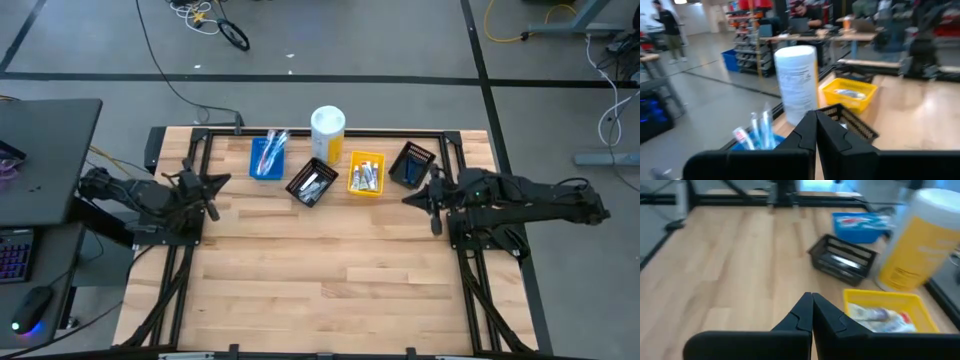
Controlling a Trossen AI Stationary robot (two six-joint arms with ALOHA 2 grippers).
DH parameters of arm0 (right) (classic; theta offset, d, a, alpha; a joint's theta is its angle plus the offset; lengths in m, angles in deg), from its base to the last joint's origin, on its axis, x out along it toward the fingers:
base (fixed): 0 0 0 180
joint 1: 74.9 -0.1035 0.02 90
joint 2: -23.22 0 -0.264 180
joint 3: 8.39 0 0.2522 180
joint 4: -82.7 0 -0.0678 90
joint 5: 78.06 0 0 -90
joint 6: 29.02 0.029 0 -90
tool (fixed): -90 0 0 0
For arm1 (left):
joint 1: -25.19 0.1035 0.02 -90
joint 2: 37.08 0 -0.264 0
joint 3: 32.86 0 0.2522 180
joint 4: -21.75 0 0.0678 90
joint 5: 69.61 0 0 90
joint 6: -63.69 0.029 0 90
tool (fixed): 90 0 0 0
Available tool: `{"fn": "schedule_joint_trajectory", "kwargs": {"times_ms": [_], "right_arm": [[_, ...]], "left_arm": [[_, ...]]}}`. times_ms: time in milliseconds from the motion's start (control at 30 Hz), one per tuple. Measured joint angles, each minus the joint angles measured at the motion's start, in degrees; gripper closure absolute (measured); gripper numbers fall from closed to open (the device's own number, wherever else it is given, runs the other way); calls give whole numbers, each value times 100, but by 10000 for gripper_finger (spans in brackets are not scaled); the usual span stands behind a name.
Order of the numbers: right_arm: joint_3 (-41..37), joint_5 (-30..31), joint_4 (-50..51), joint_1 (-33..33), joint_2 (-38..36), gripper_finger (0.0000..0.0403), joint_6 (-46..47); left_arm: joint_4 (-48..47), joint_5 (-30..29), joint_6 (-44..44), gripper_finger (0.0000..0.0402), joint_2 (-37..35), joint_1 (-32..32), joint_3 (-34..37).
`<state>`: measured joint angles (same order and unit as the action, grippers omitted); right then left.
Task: Pick & Place Travel size toiletries
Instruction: Return to Home Position
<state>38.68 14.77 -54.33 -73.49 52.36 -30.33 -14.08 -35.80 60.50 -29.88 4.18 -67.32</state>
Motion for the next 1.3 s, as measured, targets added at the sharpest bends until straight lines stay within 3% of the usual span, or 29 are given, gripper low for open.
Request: {"fn": "schedule_joint_trajectory", "kwargs": {"times_ms": [100, 233, 400, 667, 900, 1033, 1300], "right_arm": [[-195, -385, -80, 0, -207, 399, -433], [-609, -456, -574, -2, -623, 399, -692], [-1168, -450, -1145, 0, -1218, 400, -912], [-1266, -784, -1182, 0, -2029, 400, -948], [-1412, -956, -1314, 0, -2189, 400, -459], [-1770, -955, -1759, 0, -2185, 400, -606], [-2226, -953, -2371, 0, -2185, 400, -714]], "left_arm": [[56, 364, 112, 397, -389, 0, 73], [599, 716, 295, 391, -725, 0, 254], [1604, 1082, 979, 392, -657, 0, 679], [2969, 1864, 1604, 390, -687, 0, 1548], [3808, 2123, 1909, 395, -688, 0, 2018], [3806, 2457, 1860, 395, -685, -2, 2018], [3787, 1831, 1864, 379, -686, -2, 2020]]}}
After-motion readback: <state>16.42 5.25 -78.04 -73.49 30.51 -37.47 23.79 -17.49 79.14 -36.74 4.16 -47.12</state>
